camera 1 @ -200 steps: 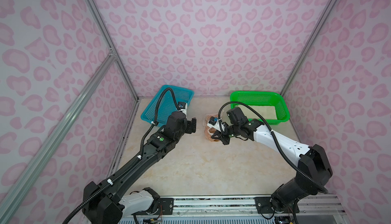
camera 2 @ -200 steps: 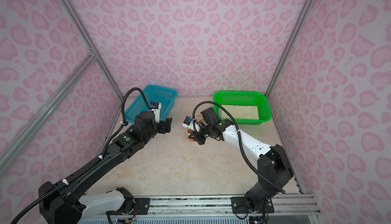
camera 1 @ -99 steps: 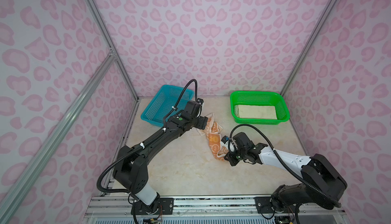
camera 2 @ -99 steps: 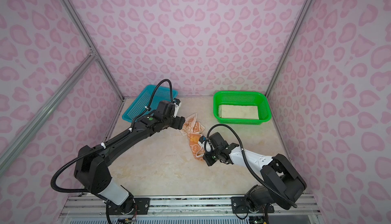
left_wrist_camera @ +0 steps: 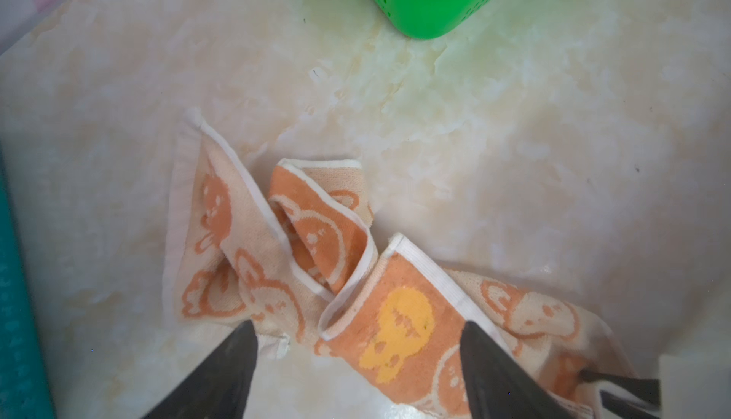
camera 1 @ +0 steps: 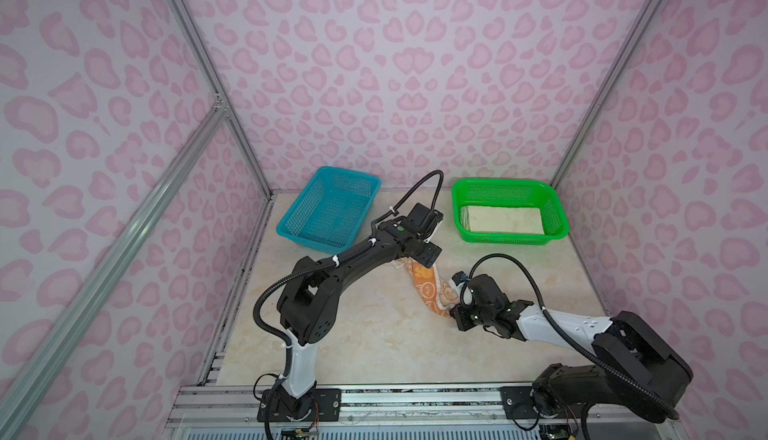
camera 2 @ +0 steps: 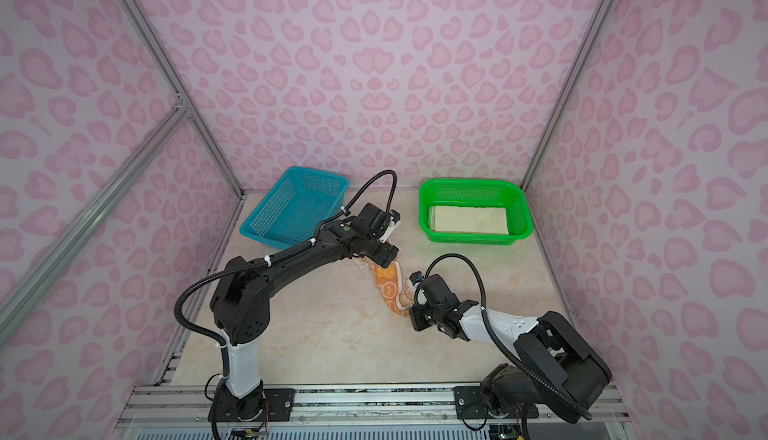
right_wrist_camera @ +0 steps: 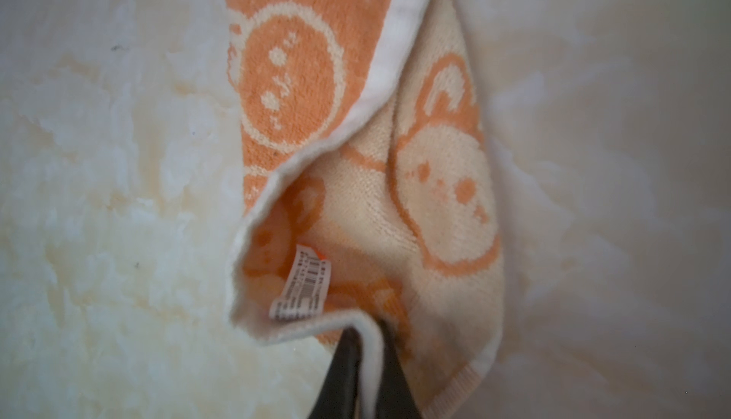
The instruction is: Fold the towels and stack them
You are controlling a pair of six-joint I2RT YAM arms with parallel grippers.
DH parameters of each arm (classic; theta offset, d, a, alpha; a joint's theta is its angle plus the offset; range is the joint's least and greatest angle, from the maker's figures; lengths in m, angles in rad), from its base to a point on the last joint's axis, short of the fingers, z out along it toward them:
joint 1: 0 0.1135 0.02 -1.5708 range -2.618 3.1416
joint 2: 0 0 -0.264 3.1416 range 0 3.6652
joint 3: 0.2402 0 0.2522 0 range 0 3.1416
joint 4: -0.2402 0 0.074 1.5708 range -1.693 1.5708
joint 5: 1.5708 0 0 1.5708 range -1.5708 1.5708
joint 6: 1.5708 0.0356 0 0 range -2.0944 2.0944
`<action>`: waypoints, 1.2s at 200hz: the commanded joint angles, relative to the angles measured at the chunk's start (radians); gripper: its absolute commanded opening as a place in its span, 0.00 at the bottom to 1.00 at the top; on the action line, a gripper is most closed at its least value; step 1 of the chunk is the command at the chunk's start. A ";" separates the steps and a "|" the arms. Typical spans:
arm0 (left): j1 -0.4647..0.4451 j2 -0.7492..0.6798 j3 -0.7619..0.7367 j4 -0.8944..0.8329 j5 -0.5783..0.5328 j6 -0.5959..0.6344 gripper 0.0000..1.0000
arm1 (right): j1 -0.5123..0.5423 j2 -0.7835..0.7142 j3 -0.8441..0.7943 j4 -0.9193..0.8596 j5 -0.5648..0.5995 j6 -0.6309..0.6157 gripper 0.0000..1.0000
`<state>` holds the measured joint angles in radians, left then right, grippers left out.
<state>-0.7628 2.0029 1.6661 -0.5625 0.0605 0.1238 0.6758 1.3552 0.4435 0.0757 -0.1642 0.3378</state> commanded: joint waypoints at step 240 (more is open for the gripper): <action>-0.017 0.370 0.330 -0.268 0.097 0.207 0.65 | -0.002 -0.024 -0.027 0.072 -0.007 0.002 0.11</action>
<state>-0.7811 2.3836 2.0026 -0.8425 0.1654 0.3256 0.6739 1.3239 0.4084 0.1551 -0.1719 0.3466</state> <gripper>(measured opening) 0.677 0.106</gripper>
